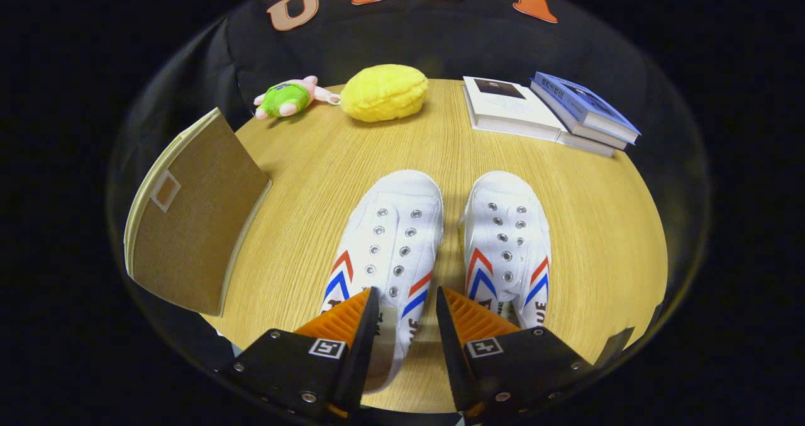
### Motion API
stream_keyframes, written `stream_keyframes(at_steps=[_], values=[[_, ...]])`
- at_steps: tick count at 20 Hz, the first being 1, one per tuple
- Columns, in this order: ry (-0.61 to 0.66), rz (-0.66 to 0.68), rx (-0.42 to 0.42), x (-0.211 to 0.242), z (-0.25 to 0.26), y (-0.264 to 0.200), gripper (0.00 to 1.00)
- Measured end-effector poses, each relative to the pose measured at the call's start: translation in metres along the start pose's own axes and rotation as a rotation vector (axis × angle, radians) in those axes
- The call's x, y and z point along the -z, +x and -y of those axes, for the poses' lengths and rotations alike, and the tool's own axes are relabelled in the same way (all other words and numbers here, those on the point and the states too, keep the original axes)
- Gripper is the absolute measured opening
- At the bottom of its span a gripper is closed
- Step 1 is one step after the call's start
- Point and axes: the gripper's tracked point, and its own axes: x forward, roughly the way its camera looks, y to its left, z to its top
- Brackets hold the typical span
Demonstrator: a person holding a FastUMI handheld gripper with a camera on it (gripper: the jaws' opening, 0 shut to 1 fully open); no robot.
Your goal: Open the storage box then place both shoes into the box .Put the left shoe in first, then the right shoe, with the right side of both shoes facing outward in a uniform manner.
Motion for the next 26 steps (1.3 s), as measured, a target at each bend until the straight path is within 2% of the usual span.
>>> stream_keyframes(at_steps=[2, 6, 7, 11, 16, 18, 26], values=[[0.025, -0.009, -0.041, 0.002, -0.006, 0.003, 0.5], [0.145, -0.019, -0.085, 0.001, -0.003, 0.003, 0.28], [0.176, -0.022, -0.098, 0.001, -0.002, 0.004, 0.2], [0.219, 0.005, -0.121, -0.003, -0.001, 0.002, 0.08], [0.253, 0.065, -0.164, -0.021, -0.016, -0.012, 0.06], [0.269, 0.081, -0.205, -0.03, -0.028, -0.02, 0.06], [0.229, 0.225, -0.322, -0.087, -0.087, -0.094, 0.06]])
